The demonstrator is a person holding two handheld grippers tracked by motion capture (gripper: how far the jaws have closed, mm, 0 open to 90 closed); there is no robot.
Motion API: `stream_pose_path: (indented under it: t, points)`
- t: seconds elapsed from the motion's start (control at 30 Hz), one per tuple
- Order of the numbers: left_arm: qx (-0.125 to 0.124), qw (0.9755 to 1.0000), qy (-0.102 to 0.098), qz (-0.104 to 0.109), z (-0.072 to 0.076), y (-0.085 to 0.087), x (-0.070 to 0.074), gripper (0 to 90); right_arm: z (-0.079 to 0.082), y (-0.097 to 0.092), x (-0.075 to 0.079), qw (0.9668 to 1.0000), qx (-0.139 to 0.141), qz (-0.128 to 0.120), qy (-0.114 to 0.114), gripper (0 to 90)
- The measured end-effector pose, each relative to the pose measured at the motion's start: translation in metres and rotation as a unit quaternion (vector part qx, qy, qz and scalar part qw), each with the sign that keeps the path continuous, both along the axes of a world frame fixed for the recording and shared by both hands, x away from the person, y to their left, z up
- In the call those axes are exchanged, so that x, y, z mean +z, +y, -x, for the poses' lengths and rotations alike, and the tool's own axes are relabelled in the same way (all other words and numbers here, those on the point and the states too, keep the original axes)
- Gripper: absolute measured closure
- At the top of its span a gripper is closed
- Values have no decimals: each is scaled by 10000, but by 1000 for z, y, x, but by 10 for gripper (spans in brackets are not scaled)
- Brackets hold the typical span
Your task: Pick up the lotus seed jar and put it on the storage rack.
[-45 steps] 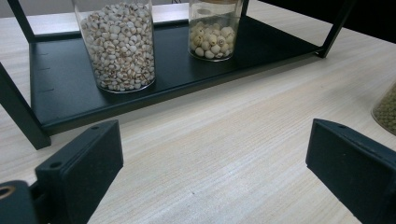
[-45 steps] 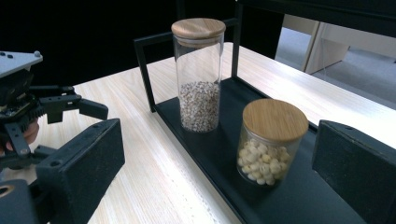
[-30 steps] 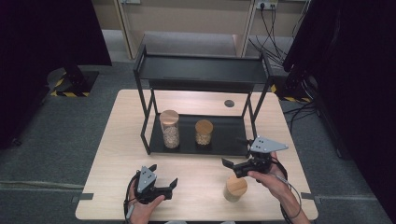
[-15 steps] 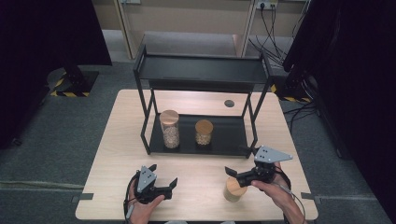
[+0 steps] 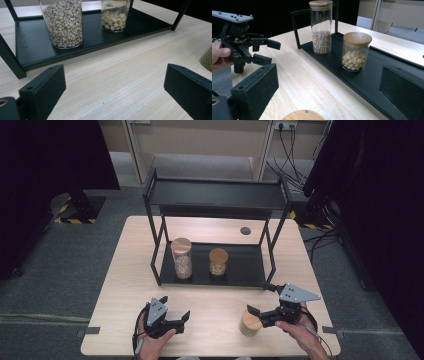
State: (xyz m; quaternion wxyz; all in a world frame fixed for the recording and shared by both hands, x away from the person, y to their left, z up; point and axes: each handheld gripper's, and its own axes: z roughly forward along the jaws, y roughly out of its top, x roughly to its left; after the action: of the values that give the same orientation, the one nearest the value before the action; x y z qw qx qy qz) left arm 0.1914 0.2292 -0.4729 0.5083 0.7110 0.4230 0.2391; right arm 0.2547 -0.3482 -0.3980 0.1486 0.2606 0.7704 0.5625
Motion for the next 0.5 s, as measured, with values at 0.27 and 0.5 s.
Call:
stream_pose_path:
  t: [0.27, 0.5]
  points:
    - [3, 10000, -1, 6, 0, 0, 0, 34, 7, -1, -6, 10000, -19, 22, 14, 29]
    - [13, 10000, -9, 8, 1, 0, 0, 34, 11, -4, -10, 10000, -39, 15, 62, 29]
